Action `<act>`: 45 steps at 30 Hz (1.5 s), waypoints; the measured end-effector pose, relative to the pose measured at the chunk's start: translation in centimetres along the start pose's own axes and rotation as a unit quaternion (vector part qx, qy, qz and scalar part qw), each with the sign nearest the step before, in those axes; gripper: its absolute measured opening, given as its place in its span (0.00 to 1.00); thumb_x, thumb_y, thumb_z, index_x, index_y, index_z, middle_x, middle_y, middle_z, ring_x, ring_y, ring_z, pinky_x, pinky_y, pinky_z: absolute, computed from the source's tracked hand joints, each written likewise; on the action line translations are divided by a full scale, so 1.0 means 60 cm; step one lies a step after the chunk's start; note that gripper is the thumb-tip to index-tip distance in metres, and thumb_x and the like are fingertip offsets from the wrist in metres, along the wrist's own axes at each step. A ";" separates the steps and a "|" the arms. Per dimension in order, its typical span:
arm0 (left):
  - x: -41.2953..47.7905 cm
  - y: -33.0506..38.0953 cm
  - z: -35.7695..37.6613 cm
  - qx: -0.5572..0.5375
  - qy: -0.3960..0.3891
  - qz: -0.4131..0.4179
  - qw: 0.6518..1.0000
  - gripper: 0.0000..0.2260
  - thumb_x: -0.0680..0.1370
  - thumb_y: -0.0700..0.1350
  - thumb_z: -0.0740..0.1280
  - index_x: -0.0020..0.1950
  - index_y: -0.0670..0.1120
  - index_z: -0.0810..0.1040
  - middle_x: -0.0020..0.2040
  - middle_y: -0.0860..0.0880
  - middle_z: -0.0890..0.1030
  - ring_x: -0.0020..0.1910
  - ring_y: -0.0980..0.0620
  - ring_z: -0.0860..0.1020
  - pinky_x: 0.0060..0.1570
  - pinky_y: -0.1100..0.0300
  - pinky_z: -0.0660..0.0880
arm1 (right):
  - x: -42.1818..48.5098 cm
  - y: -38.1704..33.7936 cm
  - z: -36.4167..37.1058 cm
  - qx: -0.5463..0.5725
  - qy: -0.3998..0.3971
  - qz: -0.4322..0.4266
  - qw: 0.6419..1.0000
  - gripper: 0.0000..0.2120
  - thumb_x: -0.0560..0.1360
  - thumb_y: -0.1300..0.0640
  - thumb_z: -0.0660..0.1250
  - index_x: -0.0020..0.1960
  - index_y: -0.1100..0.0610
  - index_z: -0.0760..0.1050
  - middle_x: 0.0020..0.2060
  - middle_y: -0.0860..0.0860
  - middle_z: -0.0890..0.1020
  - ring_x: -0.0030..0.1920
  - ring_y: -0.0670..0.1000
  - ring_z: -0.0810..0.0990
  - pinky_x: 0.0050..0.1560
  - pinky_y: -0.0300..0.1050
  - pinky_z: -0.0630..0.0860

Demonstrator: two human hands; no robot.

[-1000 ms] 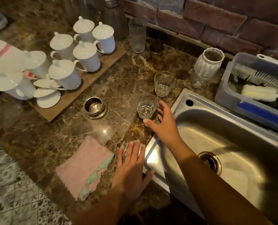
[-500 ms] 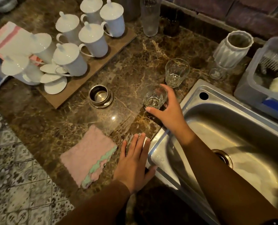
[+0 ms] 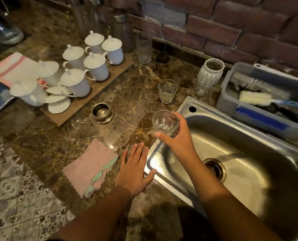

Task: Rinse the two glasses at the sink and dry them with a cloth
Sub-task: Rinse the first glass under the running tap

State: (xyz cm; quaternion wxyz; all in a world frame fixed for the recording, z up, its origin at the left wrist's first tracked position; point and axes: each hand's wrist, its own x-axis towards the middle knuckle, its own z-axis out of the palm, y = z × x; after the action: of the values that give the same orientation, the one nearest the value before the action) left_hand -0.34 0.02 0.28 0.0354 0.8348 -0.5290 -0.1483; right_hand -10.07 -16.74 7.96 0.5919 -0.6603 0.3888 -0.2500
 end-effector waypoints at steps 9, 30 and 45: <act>0.003 0.073 -0.077 -0.172 -0.052 -0.063 0.982 0.27 0.81 0.51 0.65 0.77 0.43 0.65 0.79 0.41 0.62 0.77 0.42 0.62 0.76 0.48 0.60 | -0.203 -0.024 -0.126 -0.039 0.047 0.035 0.998 0.35 0.68 0.55 0.81 0.67 0.41 0.65 0.61 0.40 0.76 0.61 0.44 0.75 0.55 0.31 0.73; -0.053 0.436 -0.165 -0.628 -0.273 0.115 0.720 0.33 0.69 0.63 0.73 0.72 0.60 0.70 0.67 0.49 0.79 0.65 0.45 0.80 0.67 0.40 0.74 | -0.372 -0.039 -0.329 0.013 0.169 0.032 0.985 0.35 0.60 0.52 0.82 0.63 0.41 0.71 0.59 0.44 0.81 0.60 0.43 0.81 0.61 0.42 0.79; 0.029 0.525 -0.113 -0.654 -0.276 0.048 0.702 0.18 0.77 0.51 0.71 0.67 0.51 0.77 0.60 0.43 0.84 0.59 0.42 0.83 0.57 0.42 0.81 | -0.328 0.042 -0.492 0.014 0.189 0.082 0.979 0.27 0.68 0.49 0.78 0.65 0.44 0.74 0.54 0.48 0.84 0.56 0.50 0.83 0.57 0.45 0.81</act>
State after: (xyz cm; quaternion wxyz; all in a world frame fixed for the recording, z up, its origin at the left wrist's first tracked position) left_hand -25.22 -15.98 13.21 0.4320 0.4969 -0.3242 -0.6792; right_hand -45.25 -18.14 13.20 0.5353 -0.5590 0.5429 -0.3259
